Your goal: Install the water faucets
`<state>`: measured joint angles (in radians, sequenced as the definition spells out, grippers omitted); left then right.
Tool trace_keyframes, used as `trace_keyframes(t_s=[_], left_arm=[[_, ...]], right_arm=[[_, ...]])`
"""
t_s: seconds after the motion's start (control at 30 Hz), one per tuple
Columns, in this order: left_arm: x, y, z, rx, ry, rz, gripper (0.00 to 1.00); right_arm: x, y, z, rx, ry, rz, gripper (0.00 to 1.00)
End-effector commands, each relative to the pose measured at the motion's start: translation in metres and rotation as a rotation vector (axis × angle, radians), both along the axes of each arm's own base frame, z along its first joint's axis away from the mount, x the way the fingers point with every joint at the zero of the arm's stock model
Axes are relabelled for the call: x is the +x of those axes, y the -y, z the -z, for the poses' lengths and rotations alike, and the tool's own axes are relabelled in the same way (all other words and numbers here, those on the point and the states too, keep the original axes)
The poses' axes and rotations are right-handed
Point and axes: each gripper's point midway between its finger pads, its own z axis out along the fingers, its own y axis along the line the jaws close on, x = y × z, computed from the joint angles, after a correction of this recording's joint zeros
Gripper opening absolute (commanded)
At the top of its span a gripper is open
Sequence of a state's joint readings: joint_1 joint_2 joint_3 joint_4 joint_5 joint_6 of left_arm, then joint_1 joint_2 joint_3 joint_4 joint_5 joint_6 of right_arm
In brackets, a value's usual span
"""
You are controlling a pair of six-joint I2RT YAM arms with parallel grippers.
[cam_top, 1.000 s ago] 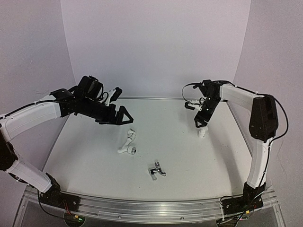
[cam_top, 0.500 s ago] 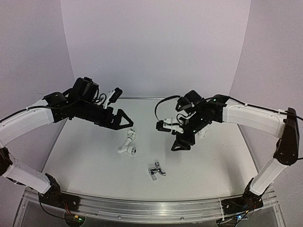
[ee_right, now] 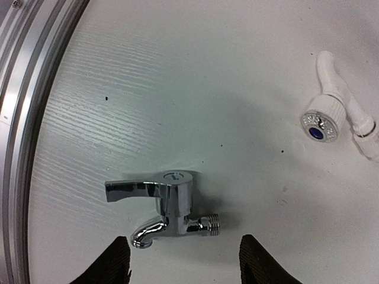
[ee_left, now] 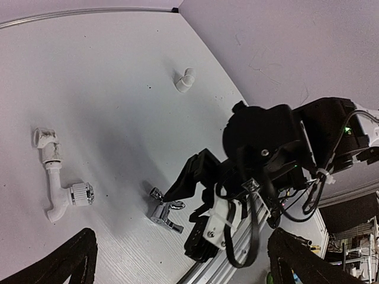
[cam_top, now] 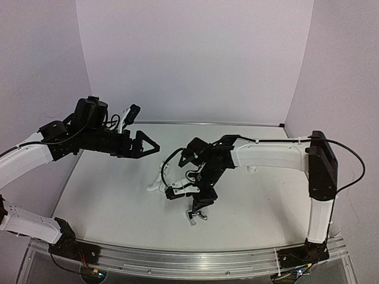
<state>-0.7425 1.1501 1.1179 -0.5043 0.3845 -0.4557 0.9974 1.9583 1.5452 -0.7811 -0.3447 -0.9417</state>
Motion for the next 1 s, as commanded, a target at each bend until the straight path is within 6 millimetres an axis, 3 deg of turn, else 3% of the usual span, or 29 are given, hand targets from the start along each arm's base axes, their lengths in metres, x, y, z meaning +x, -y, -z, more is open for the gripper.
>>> trace_keyframes(t_s=[0.0,0.33,0.63,0.8,0.97], left_arm=[[0.004,-0.008,-0.018,-0.032,0.022,-0.059,1.00],[-0.004,-0.029,-0.030,-0.043,0.056,-0.116,1.00],[-0.004,-0.030,-0.027,-0.039,0.051,-0.127,1.00],[-0.003,-0.030,-0.025,-0.044,0.036,-0.135,1.00],[-0.001,-0.030,-0.024,-0.051,0.026,-0.151,1.00]], right_arm=[[-0.005,-0.012,0.010,-0.035,-0.061,-0.067,0.59],[0.001,0.005,0.060,-0.173,-0.041,-0.086,0.57],[-0.003,0.009,0.077,-0.210,-0.066,-0.090,0.47],[-0.003,0.012,0.085,-0.229,-0.069,-0.079,0.31],[0.003,0.001,0.065,-0.168,-0.059,-0.019,0.14]])
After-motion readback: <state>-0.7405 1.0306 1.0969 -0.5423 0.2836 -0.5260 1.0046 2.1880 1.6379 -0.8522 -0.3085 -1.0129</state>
